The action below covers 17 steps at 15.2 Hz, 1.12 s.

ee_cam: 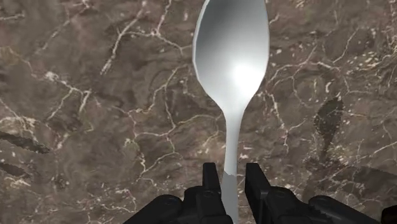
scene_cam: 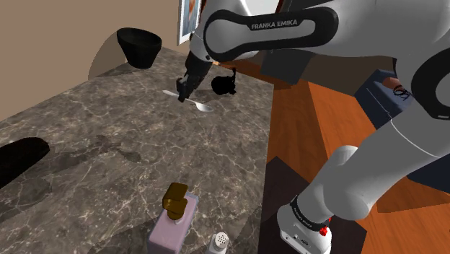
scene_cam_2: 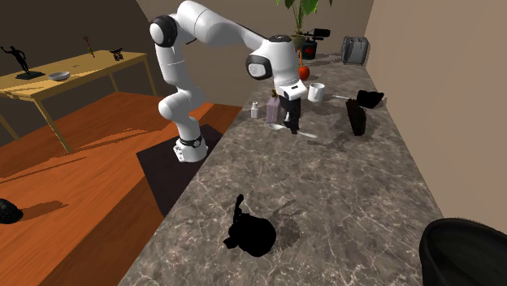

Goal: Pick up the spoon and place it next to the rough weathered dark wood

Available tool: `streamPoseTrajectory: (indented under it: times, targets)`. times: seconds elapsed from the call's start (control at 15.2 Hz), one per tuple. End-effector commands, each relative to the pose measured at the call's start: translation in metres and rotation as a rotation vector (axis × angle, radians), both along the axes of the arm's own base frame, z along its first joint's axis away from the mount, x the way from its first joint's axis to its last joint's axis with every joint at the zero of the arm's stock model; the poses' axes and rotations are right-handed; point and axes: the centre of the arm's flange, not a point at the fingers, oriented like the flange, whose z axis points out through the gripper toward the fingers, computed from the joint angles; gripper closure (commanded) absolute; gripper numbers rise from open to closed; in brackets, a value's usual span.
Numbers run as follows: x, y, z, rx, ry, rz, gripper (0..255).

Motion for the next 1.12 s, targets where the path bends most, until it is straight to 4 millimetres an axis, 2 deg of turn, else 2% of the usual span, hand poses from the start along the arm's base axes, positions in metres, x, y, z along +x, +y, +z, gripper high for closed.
streamPoseTrajectory:
  times: [0.0, 1.06]
  targets:
    - [-0.011, 0.025, 0.000, 0.000, 0.000, -0.001, 255]
    - [-0.099, 0.217, 0.000, 0.000, 0.000, -0.001, 255]
